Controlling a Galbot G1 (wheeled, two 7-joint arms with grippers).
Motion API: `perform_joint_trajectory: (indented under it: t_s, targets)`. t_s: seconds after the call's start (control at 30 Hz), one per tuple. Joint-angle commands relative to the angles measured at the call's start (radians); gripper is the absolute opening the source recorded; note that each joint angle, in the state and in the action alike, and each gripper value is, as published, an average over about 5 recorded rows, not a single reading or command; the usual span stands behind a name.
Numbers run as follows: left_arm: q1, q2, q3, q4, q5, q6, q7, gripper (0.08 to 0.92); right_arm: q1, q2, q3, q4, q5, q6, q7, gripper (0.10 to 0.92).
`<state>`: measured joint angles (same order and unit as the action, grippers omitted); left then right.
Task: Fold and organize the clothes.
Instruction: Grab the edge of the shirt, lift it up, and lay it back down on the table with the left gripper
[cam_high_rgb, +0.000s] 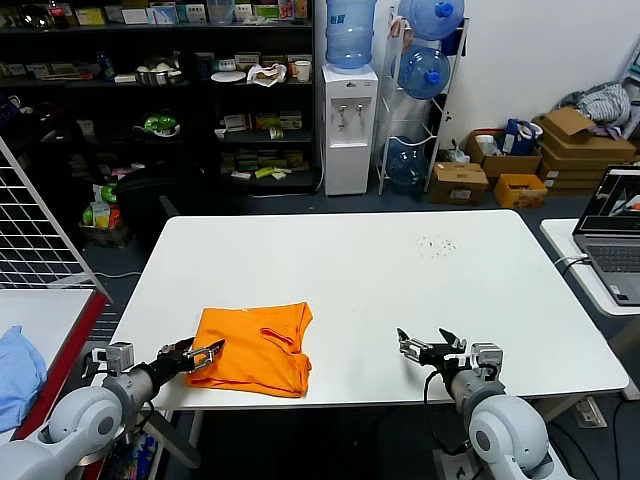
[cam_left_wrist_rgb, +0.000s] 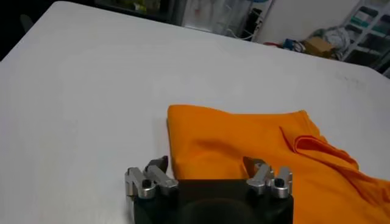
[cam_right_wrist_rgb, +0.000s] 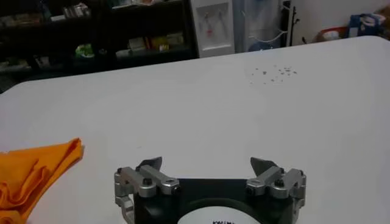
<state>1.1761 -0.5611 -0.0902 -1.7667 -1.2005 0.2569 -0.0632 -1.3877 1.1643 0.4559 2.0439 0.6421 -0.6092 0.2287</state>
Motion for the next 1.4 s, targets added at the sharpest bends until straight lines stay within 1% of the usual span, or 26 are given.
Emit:
perform_joint_trajectory:
  t_s: [0.03,0.47,0.7,0.77,0.87,1.03,1.17,1.27,1.4]
  targets:
    - [-0.002,-0.018,0.004,0.009,0.014,0.002,-0.001,0.692,0.0,0.003,-0.001,0.001,-0.001,0.001,0.0,0.921]
    - [0.001,-0.034,0.0,0.004,0.018,-0.006,-0.019,0.311,0.001,0.002,-0.003,-0.005,-0.004,0.002,0.0,0.921]
    - [0.006,-0.04,-0.018,-0.044,0.019,-0.011,-0.049,0.128,0.001,0.004,-0.003,-0.007,-0.005,0.003,-0.001,0.921]
    - [0.011,-0.04,-0.029,-0.075,0.024,-0.008,-0.071,0.109,0.001,0.004,-0.003,-0.007,-0.006,0.004,-0.001,0.921]
    - [0.025,-0.037,-0.051,-0.139,0.033,0.009,-0.121,0.109,0.001,0.005,-0.003,-0.007,-0.007,0.005,-0.002,0.921]
    - [0.07,-0.023,-0.115,-0.275,0.024,0.057,-0.262,0.109,0.002,0.003,0.001,-0.003,-0.014,0.01,-0.004,0.921]
    - [0.114,0.007,-0.194,-0.36,0.011,0.069,-0.341,0.109,0.003,-0.008,0.007,0.002,-0.024,0.023,-0.009,0.921]
    - [0.143,0.04,-0.262,-0.376,0.009,0.071,-0.365,0.109,0.003,-0.022,0.013,0.008,-0.029,0.038,-0.014,0.921]
    - [0.187,0.087,-0.35,-0.322,0.008,0.07,-0.355,0.109,0.002,-0.045,0.027,0.01,-0.031,0.056,-0.021,0.921]
